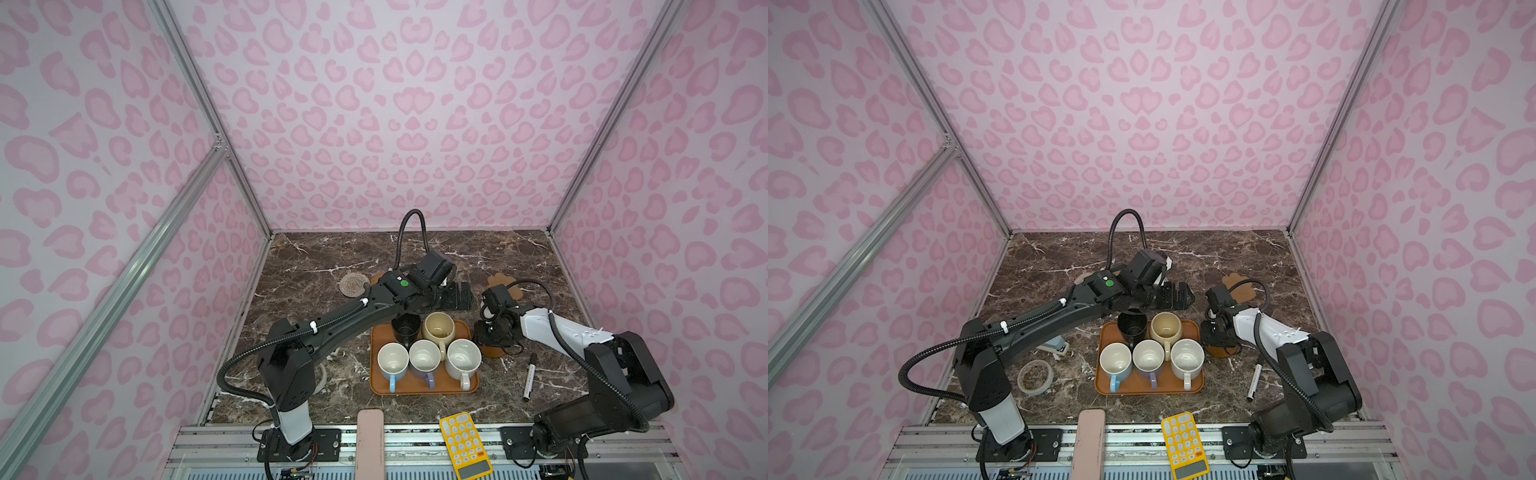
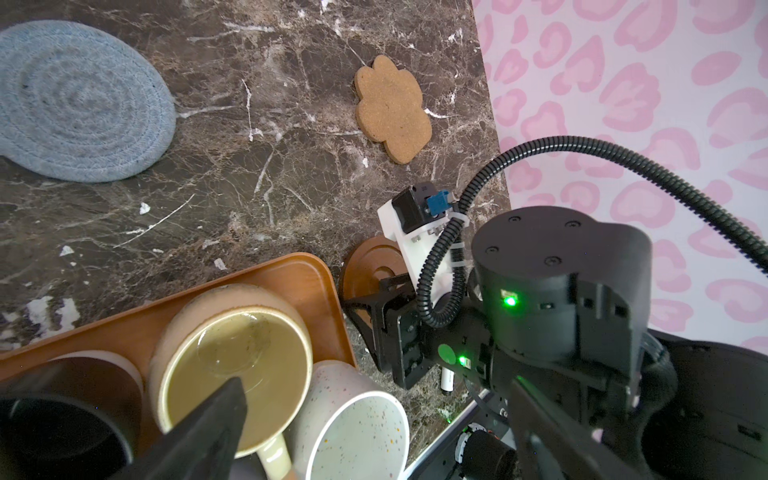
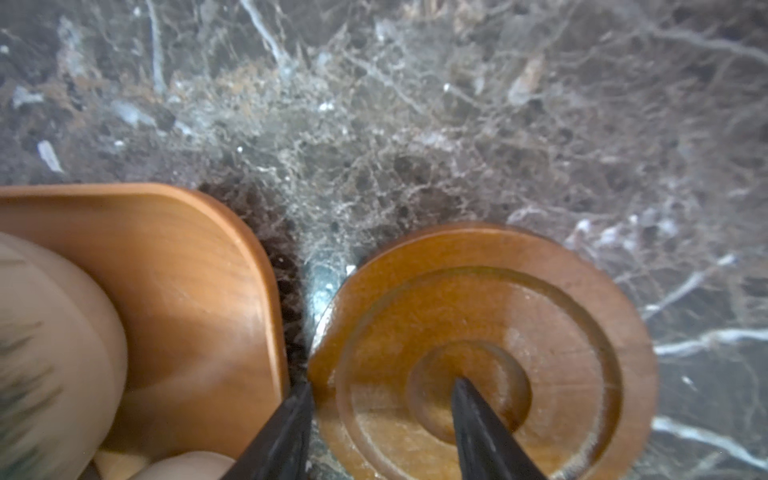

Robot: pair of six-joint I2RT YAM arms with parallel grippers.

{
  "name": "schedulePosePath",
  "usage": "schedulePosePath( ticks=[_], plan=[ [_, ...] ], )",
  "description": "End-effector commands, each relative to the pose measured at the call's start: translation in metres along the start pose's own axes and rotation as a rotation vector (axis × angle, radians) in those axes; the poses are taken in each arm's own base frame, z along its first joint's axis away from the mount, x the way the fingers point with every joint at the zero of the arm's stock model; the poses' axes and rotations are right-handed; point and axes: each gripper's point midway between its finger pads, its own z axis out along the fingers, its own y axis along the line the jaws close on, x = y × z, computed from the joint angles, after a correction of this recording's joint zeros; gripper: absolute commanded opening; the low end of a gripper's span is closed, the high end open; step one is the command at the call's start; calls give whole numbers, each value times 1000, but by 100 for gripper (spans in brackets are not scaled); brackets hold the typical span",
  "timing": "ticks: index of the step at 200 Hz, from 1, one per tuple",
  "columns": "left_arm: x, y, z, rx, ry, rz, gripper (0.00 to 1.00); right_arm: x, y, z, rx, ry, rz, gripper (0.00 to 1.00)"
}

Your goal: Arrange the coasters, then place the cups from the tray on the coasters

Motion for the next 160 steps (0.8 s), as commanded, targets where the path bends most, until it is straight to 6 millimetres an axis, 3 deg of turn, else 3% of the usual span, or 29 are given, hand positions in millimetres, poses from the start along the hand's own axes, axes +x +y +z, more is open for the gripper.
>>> schedulePosePath(
  ticks=[1, 120, 160],
  plan=[
    [-3, 3, -1, -22, -12, -2, 99, 5, -7, 10, 4, 28, 35, 56],
    [-8, 20, 1, -82, -19, -9, 99, -44, 0, 22, -2, -22, 57, 57],
    [-24, 27, -7, -45, -58, -46, 100, -64, 6, 29, -5, -29, 45, 57]
  ],
)
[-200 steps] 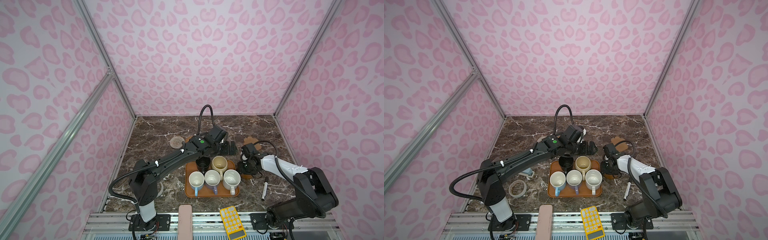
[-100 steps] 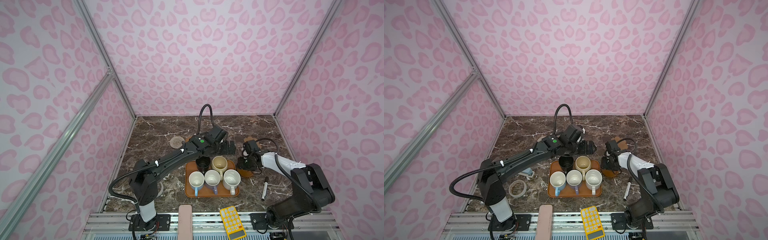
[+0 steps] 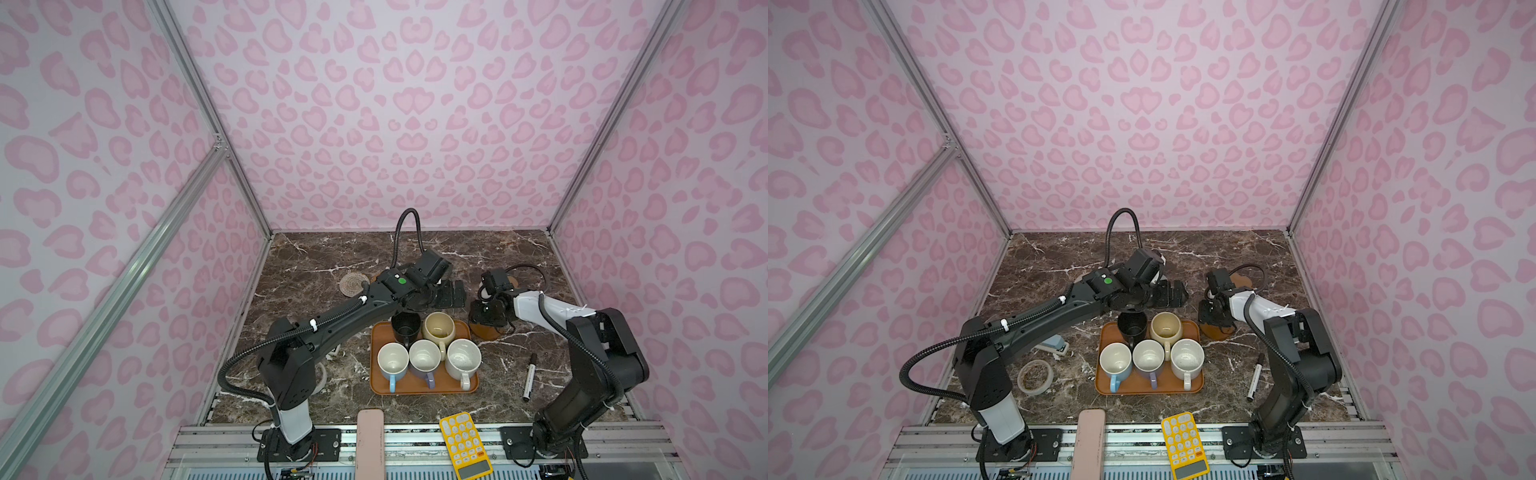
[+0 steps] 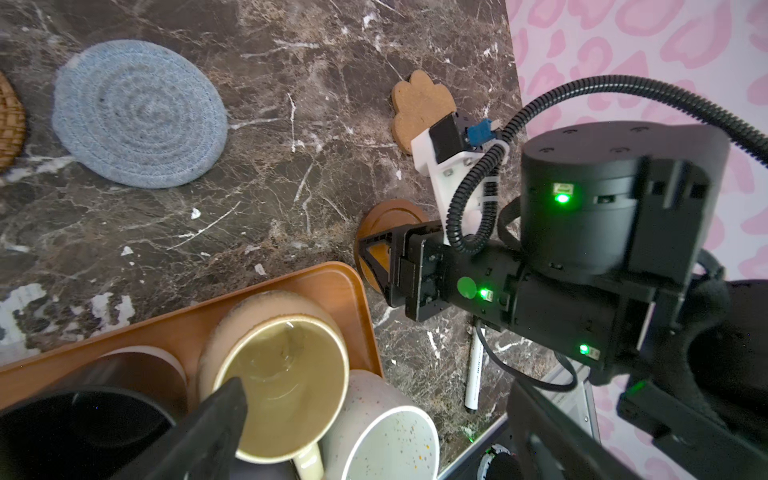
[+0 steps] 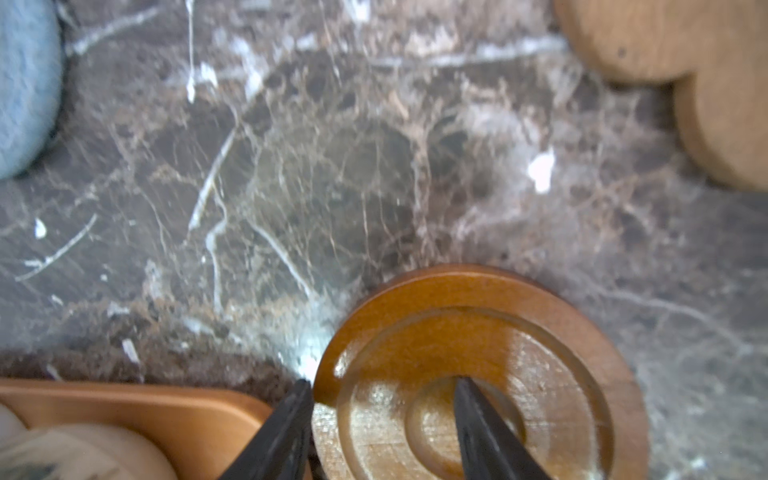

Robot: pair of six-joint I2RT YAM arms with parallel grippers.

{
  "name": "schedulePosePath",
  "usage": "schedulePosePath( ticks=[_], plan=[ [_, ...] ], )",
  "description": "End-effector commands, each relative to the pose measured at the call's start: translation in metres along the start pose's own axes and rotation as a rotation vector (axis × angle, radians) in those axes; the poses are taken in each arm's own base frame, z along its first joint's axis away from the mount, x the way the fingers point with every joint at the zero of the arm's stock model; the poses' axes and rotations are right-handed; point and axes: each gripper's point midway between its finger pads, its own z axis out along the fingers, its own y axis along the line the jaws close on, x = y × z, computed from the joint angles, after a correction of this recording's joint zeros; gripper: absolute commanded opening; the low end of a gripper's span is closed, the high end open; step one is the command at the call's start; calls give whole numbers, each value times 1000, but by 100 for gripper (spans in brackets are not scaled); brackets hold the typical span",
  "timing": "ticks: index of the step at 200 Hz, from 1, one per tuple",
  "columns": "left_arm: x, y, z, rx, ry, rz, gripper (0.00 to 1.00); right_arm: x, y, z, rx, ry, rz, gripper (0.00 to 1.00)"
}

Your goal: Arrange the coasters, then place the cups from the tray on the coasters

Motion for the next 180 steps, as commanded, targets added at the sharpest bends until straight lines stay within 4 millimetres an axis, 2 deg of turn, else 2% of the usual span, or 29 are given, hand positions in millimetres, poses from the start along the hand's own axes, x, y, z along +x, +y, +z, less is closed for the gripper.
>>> schedulePosePath(
  ticks=[1, 33, 89, 122, 180],
  plan=[
    [-14, -4, -8, 37, -32, -15, 100, 10, -5, 13, 21, 66, -6, 57],
    [-30, 12, -10, 18, -60, -48, 99, -1, 0, 22, 21, 75, -10, 57],
    [-49, 29, 1, -19, -67, -71, 99, -25, 20, 34, -2, 83, -54, 57],
    [-53, 36, 11, -29, -53, -77, 98, -42, 33, 39, -11, 81, -83, 57],
    [-60, 45, 21, -37, -59, -105, 98, -56, 67, 51, -39, 103, -153, 57]
  ],
)
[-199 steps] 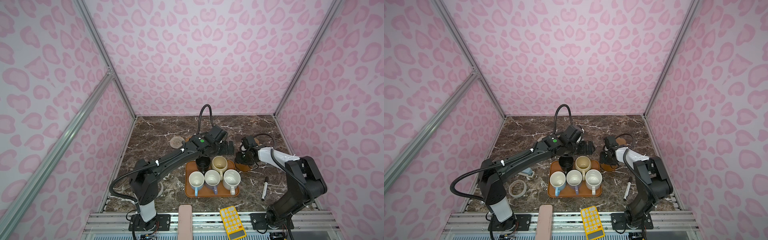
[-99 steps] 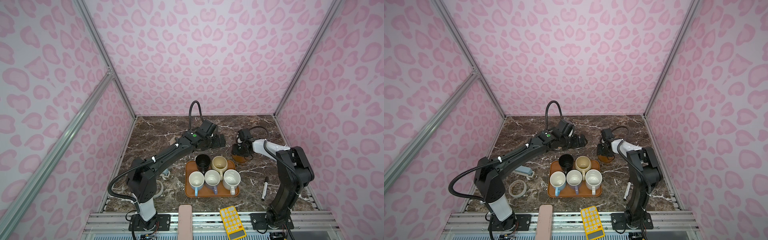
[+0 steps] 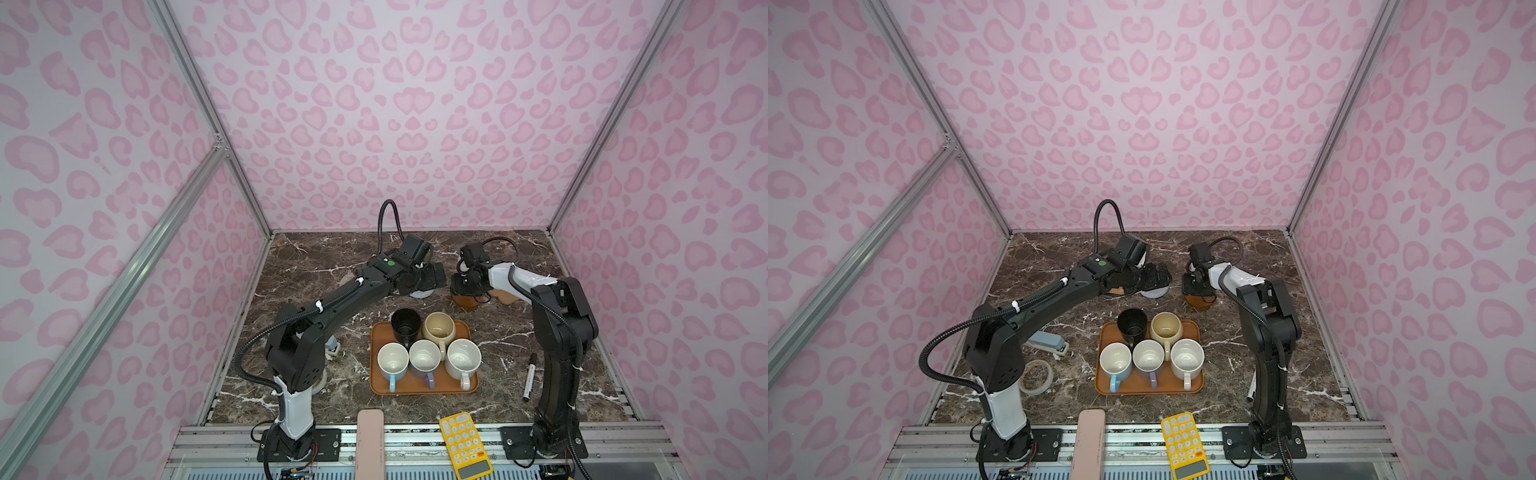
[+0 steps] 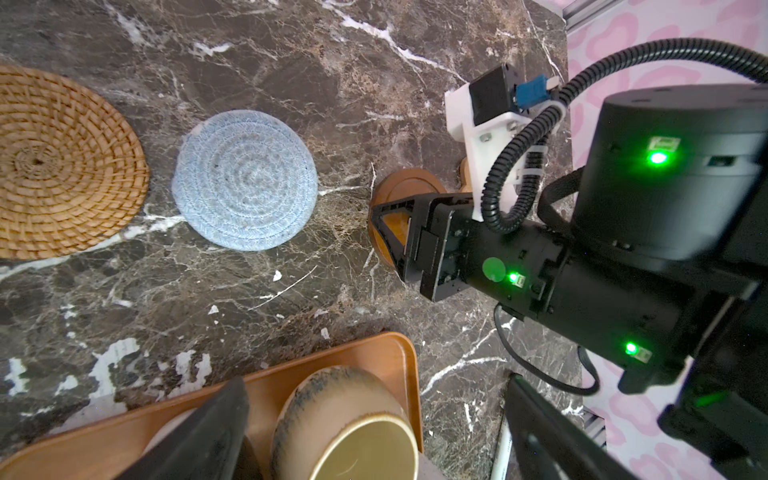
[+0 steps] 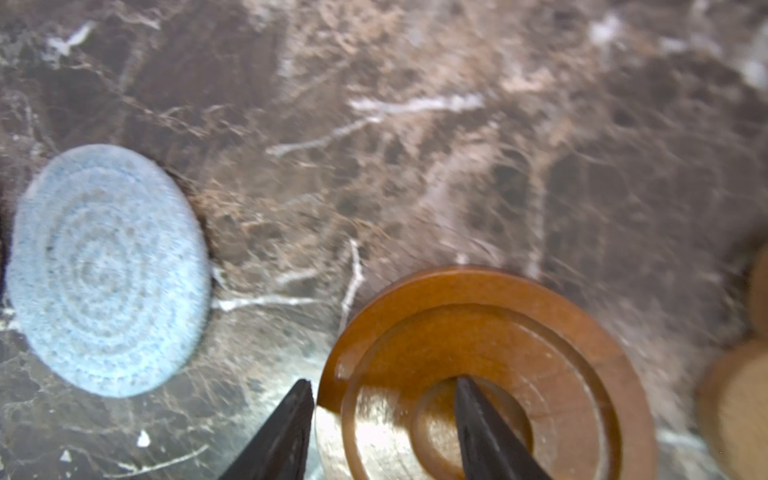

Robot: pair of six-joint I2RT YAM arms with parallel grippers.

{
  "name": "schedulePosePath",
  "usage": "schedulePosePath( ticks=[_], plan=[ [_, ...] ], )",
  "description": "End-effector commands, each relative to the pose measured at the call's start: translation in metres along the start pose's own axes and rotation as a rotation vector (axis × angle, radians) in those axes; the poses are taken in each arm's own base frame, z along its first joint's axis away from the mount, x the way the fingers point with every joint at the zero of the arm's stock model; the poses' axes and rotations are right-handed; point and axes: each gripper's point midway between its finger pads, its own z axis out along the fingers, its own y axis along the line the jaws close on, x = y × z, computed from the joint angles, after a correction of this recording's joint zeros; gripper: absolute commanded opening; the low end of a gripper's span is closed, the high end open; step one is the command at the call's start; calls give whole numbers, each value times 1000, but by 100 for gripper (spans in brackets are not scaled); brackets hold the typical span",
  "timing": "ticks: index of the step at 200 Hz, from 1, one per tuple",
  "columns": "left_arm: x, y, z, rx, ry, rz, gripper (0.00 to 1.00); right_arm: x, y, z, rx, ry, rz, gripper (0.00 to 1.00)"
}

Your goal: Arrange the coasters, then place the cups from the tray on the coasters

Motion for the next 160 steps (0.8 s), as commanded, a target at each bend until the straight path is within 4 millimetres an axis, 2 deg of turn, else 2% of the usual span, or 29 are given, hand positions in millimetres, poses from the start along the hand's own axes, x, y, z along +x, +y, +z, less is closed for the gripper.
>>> schedulePosePath(
  ticks=[1, 12, 15, 20, 52, 95, 160],
  plan=[
    [-8, -8, 0, 28, -22, -1, 98, 36, 5, 13, -7, 162, -11, 57],
    [-7, -6, 1, 23, -20, -4, 98, 37, 7, 17, -4, 173, -9, 57],
    [-7, -5, 2, 22, -20, -5, 98, 27, 10, 14, -10, 152, -9, 57],
    [-6, -5, 3, 24, -16, -8, 98, 23, 11, 14, -9, 145, -7, 57],
    [2, -1, 11, 34, 4, -27, 97, 18, 12, 20, -2, 152, 9, 57],
    [0, -1, 12, 30, -2, -25, 97, 12, 25, 21, -43, 139, -15, 57],
    [2, -1, 12, 43, -3, -32, 97, 7, 30, 19, -30, 128, -19, 53]
  ],
)
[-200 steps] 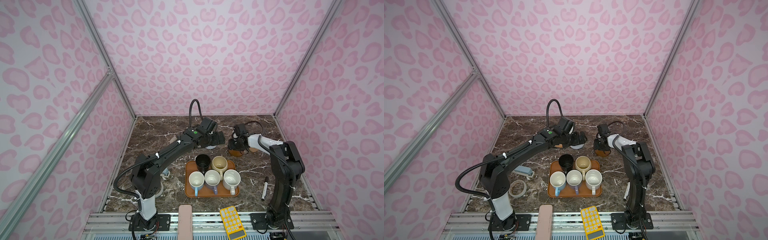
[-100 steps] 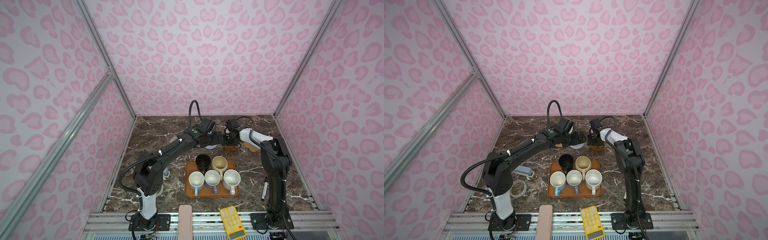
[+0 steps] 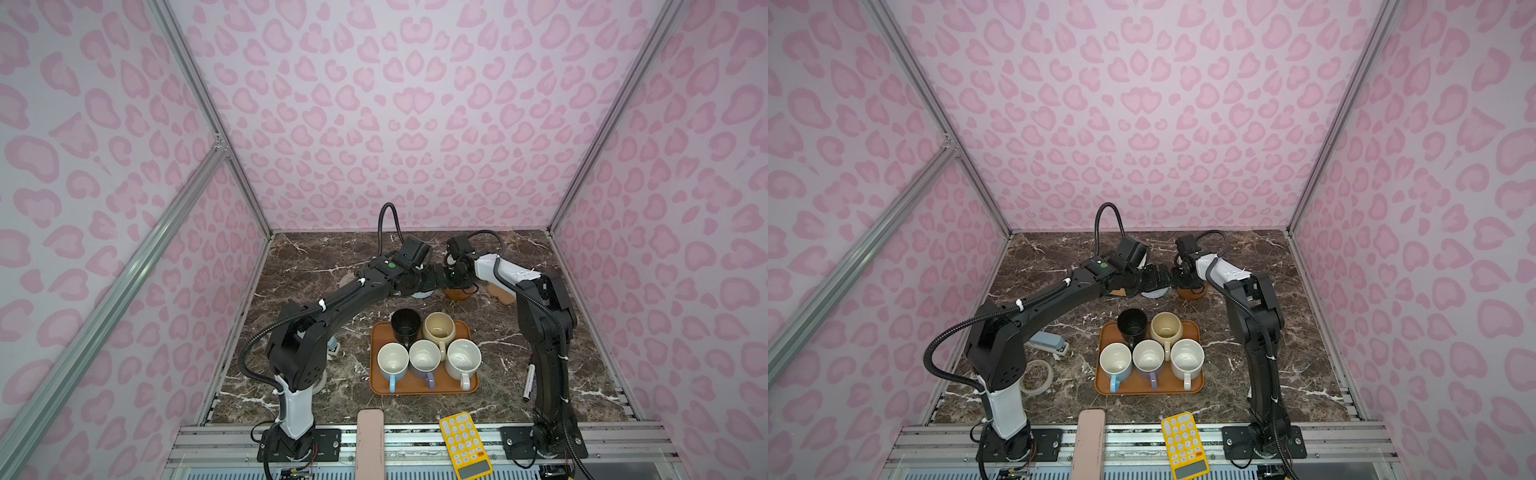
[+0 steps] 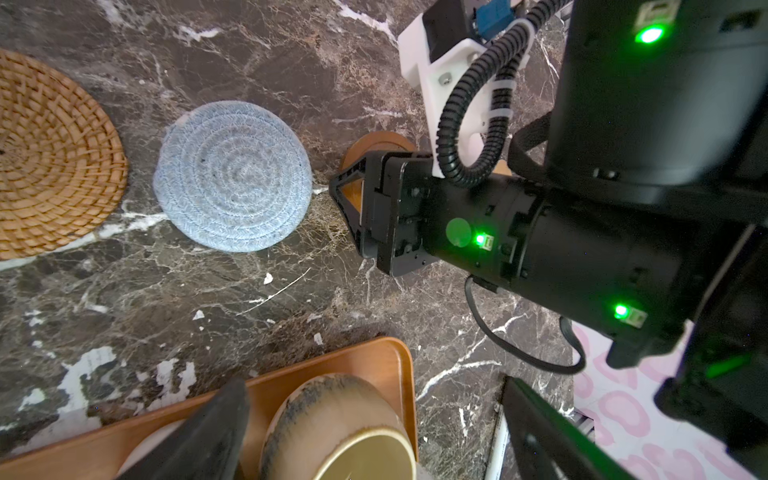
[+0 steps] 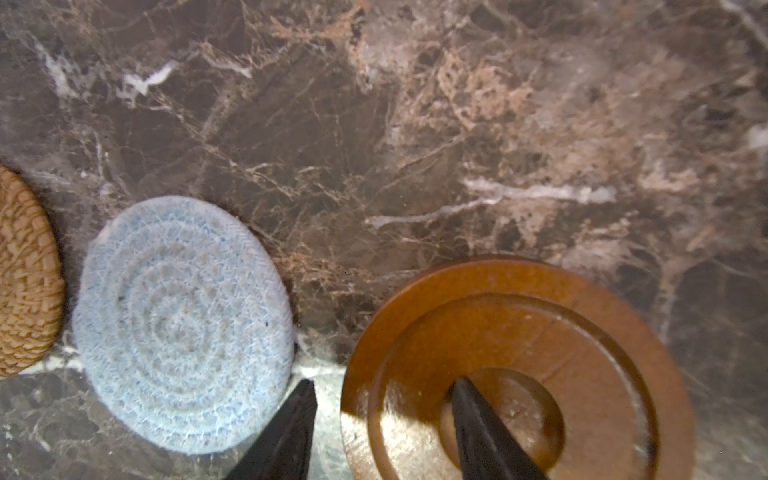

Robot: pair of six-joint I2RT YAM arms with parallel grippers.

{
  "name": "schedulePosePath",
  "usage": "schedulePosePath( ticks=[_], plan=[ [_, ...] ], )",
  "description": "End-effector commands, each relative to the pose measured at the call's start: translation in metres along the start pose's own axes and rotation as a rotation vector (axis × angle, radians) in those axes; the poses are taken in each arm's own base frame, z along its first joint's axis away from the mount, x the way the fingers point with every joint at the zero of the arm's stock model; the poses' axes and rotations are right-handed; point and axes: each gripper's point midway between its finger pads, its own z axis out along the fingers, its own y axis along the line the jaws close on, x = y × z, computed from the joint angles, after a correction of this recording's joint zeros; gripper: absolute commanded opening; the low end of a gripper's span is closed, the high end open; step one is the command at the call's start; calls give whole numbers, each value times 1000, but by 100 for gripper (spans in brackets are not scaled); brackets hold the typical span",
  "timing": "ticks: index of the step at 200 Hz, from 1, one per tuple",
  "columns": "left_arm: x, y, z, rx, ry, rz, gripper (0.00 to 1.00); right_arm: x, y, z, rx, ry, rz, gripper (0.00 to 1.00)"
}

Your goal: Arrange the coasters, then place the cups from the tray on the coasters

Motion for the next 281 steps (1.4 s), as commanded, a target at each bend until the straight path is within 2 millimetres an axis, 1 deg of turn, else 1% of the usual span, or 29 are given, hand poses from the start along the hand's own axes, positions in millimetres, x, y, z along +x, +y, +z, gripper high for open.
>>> schedulePosePath(
  ticks=[1, 15, 42, 77, 100, 118, 140, 202, 222, 245, 264, 281],
  plan=[
    [-1, -2, 2, 18, -11, -2, 97, 27, 1, 9, -10, 107, 16, 52],
    [0, -1, 2, 15, -11, -3, 97, 28, 1, 8, -12, 113, 16, 52],
    [1, 1, 2, 13, -9, -7, 97, 25, 9, 6, -27, 101, -1, 51],
    [1, 0, -1, 16, -14, -4, 97, 25, 11, 6, -33, 105, 3, 49],
    [0, 1, -2, 12, -17, -2, 97, 30, 7, 9, -12, 118, 3, 49],
    [1, 1, -2, 10, -15, 0, 97, 29, 4, 10, 1, 111, 0, 49],
    [0, 0, -3, 12, -16, 4, 97, 25, 2, 9, 0, 107, 0, 49],
    [-1, 0, -4, 5, -19, 9, 97, 13, 6, 4, -9, 78, -15, 50],
    [-2, 0, -5, 8, -24, 11, 97, 8, 8, -2, -14, 55, -18, 51],
    [-5, -2, -7, 11, -31, 11, 97, 0, 10, -13, -28, 25, -19, 53],
    [-7, -5, -12, 24, -46, 13, 97, -5, 11, -24, -36, -8, -19, 55],
    [-12, -10, -21, 44, -77, 11, 97, -11, 12, -35, -62, -42, -19, 55]
  ],
)
